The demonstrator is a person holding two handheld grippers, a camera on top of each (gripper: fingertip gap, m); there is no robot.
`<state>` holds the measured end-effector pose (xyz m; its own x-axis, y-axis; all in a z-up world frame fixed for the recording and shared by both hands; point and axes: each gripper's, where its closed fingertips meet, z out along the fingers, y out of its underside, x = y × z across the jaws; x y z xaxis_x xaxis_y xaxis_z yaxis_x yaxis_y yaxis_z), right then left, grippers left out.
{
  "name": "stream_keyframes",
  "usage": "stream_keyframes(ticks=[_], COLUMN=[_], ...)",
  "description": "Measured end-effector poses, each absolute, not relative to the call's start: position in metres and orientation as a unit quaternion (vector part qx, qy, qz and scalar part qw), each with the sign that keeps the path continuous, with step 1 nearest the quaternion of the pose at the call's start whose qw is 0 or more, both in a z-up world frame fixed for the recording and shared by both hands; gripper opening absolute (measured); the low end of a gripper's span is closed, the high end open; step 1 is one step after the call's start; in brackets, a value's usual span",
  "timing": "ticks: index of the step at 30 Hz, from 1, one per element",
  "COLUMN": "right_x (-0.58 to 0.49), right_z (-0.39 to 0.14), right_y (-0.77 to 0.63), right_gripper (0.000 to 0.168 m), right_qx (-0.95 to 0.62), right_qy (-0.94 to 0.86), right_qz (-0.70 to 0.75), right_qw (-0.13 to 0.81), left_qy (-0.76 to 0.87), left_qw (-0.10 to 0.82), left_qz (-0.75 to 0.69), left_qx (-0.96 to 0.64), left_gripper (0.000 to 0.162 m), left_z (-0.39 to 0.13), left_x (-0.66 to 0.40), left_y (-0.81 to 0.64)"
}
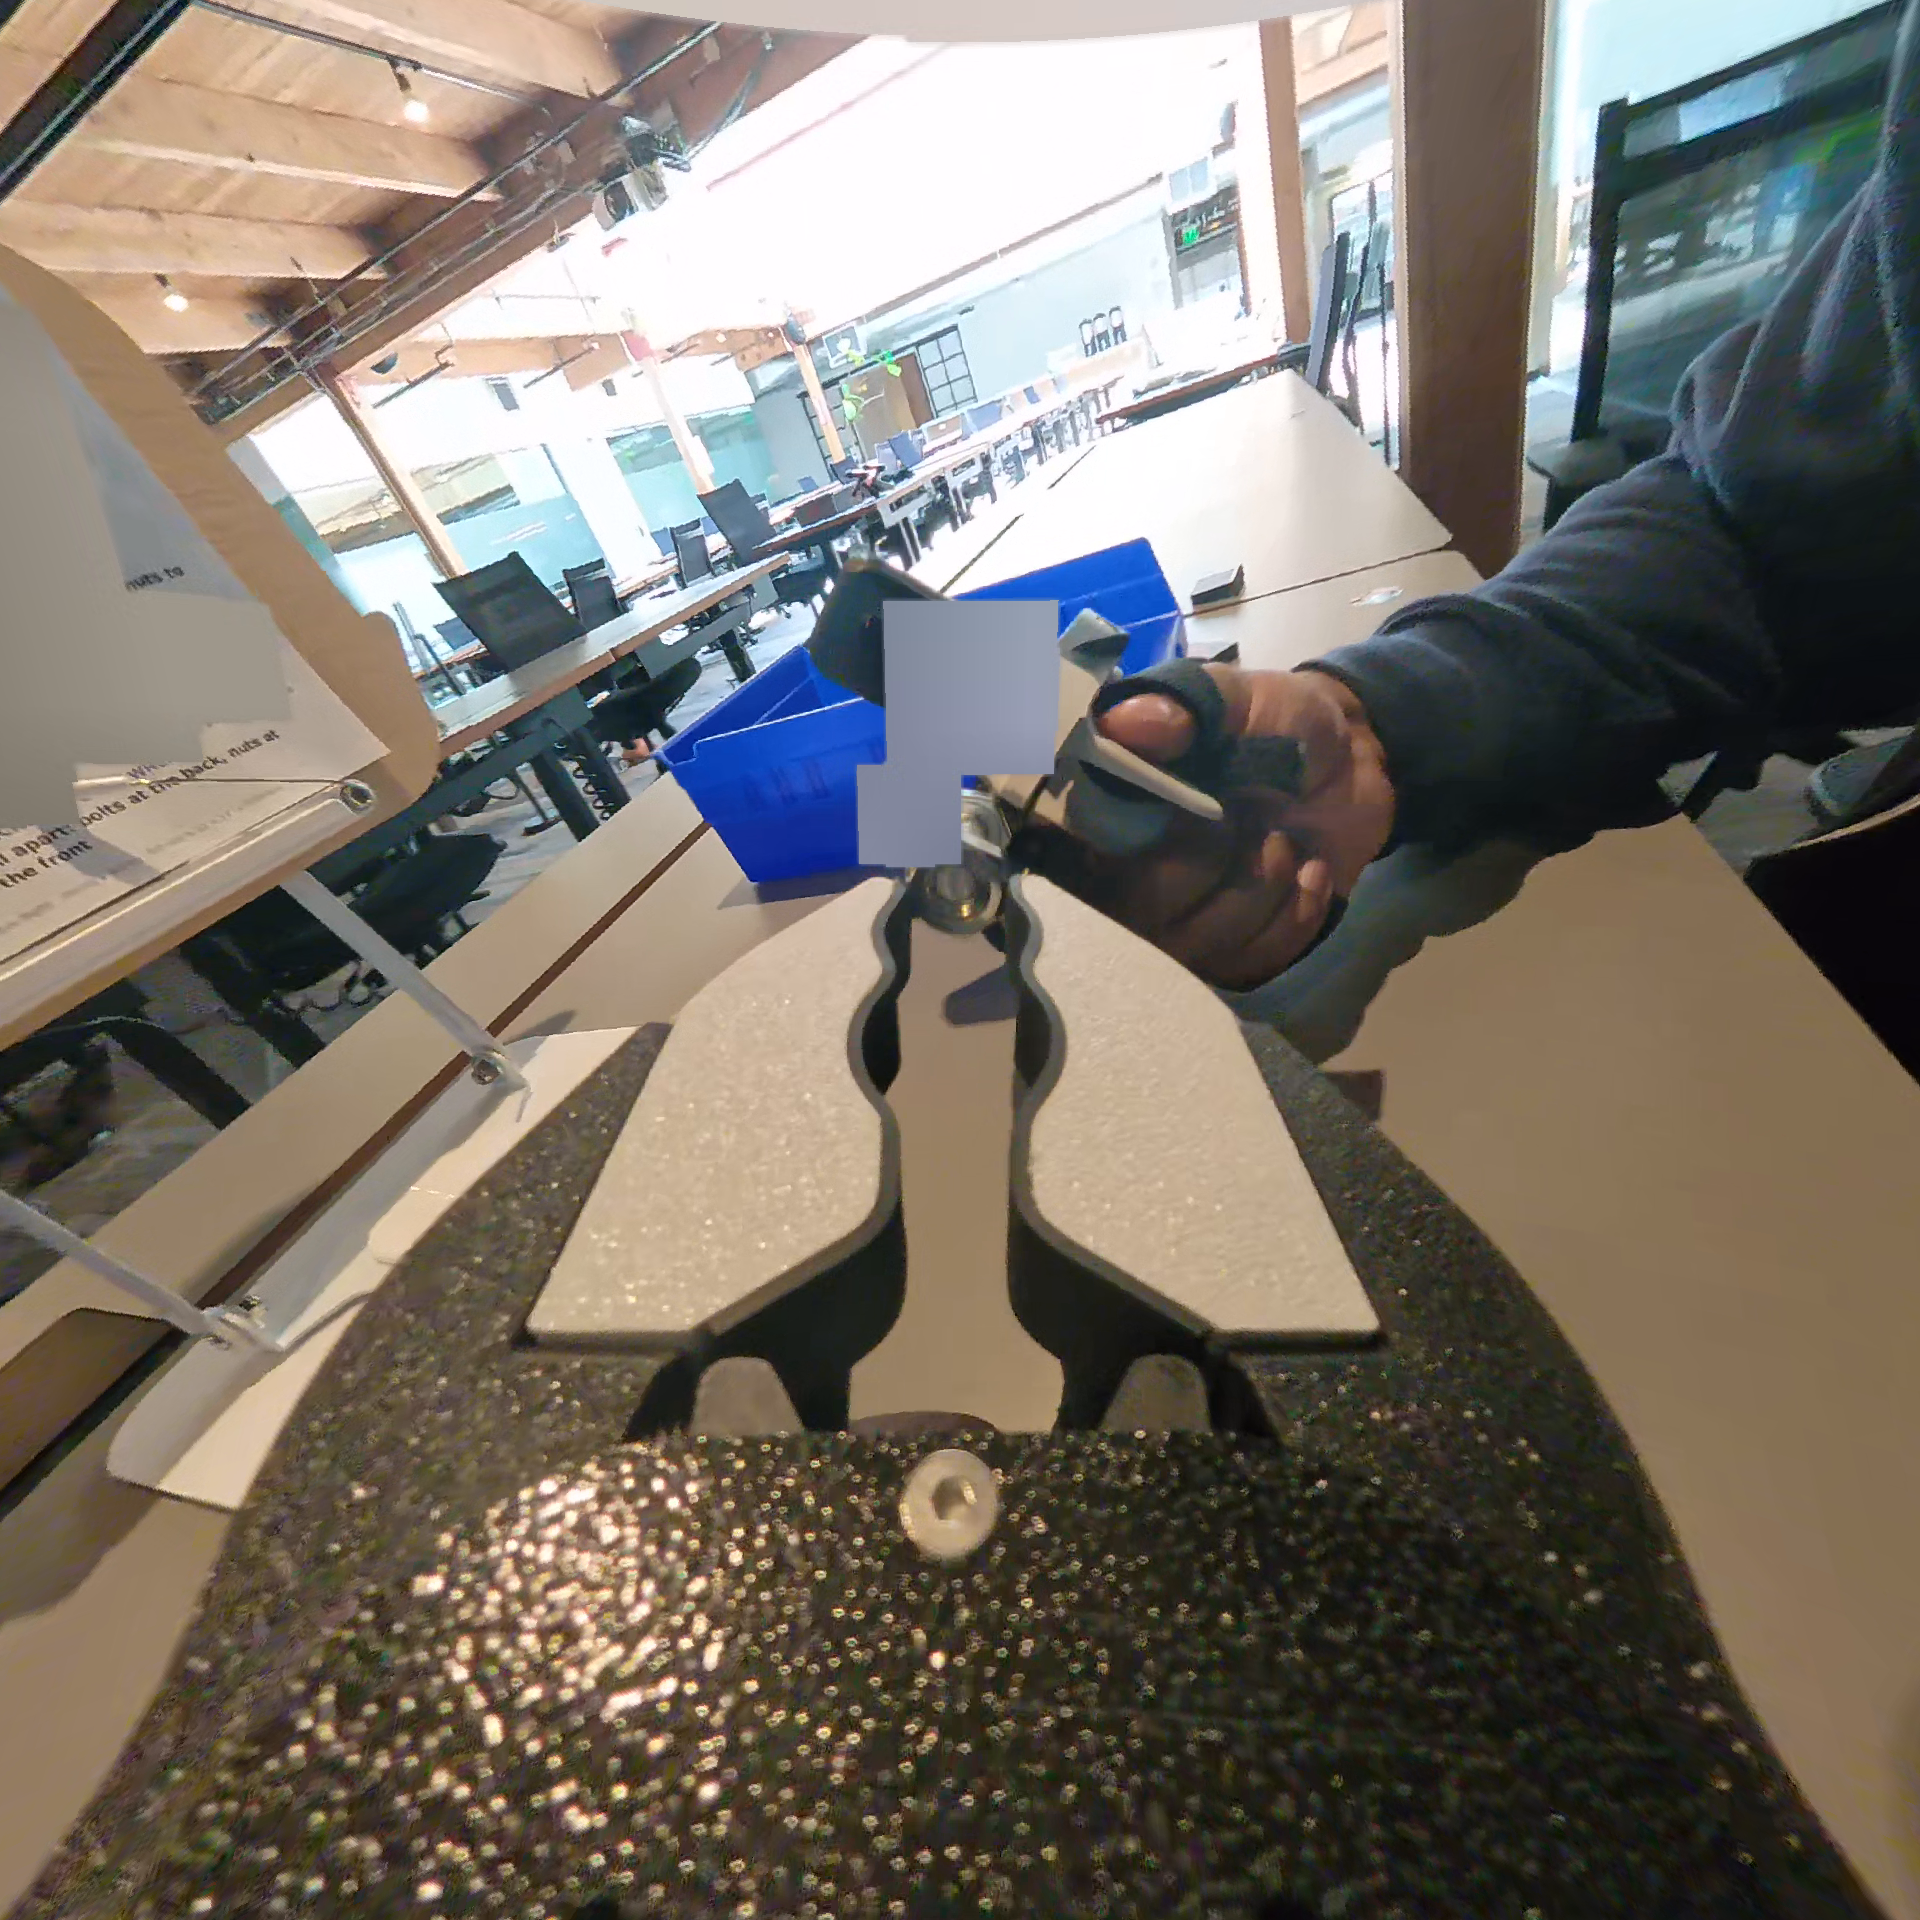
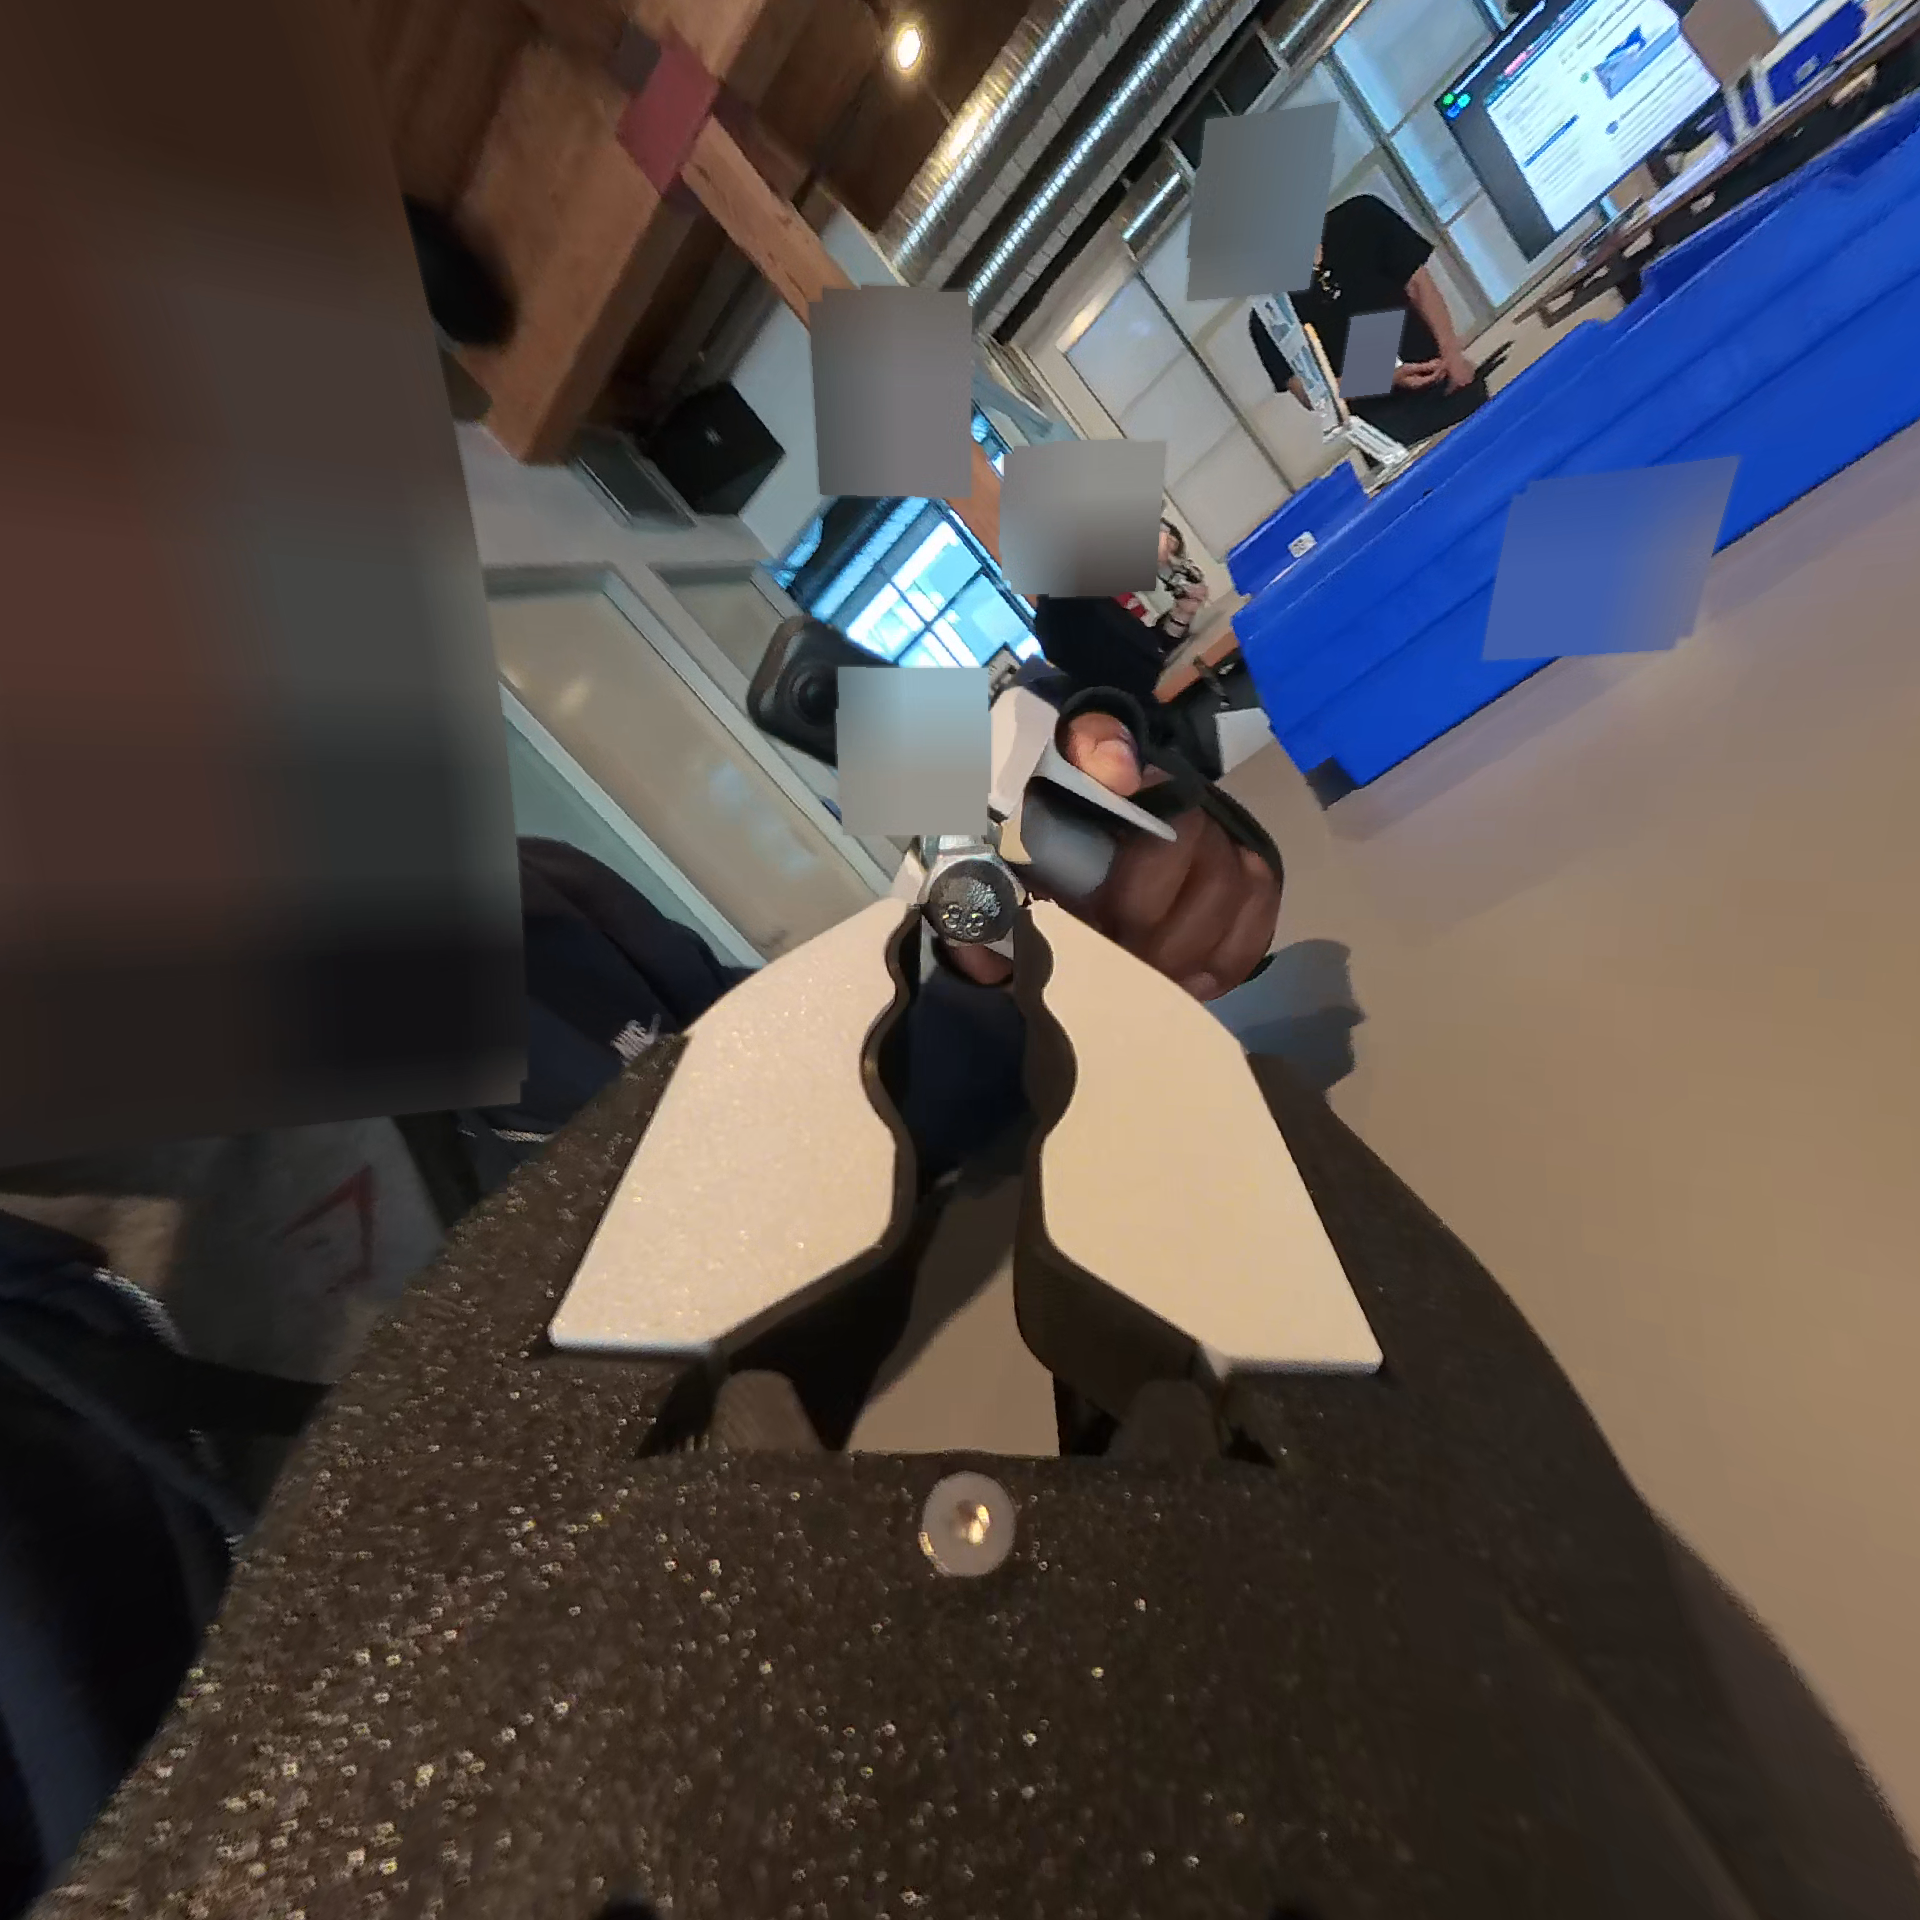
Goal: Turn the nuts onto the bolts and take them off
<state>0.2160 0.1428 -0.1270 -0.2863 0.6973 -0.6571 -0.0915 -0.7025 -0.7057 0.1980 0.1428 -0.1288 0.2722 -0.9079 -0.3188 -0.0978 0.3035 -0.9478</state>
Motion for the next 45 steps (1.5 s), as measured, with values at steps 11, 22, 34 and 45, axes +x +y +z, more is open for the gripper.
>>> stream_keyframes(ticks=[11, 22, 34, 45], right_x=[0.2148, 0.2140, 0.2148, 0.2151], right_z=[-0.1294, -0.1334, -0.1351, -0.1342], right_y=[0.1425, 0.1436, 0.1467, 0.1471], right_gripper=[0.015, 0.015, 0.015, 0.014], right_qx=[-0.532, -0.540, -0.541, -0.538], right_qy=[-0.247, -0.239, -0.224, -0.220], right_qz=[0.778, 0.777, 0.782, 0.786], right_qw=[0.226, 0.216, 0.211, 0.212], left_qy=[0.556, 0.584, 0.578, 0.571], left_qw=[0.656, 0.677, 0.677, 0.671], left_qz=[-0.218, -0.126, -0.130, -0.167], left_qx=[-0.461, -0.430, -0.436, -0.442], left_gripper=[0.017, 0.017, 0.017, 0.018], left_z=[-0.1318, -0.1356, -0.1372, -0.1376], left_x=[0.1962, 0.1948, 0.1954, 0.1984], left_y=[0.1408, 0.1423, 0.1455, 0.1440])
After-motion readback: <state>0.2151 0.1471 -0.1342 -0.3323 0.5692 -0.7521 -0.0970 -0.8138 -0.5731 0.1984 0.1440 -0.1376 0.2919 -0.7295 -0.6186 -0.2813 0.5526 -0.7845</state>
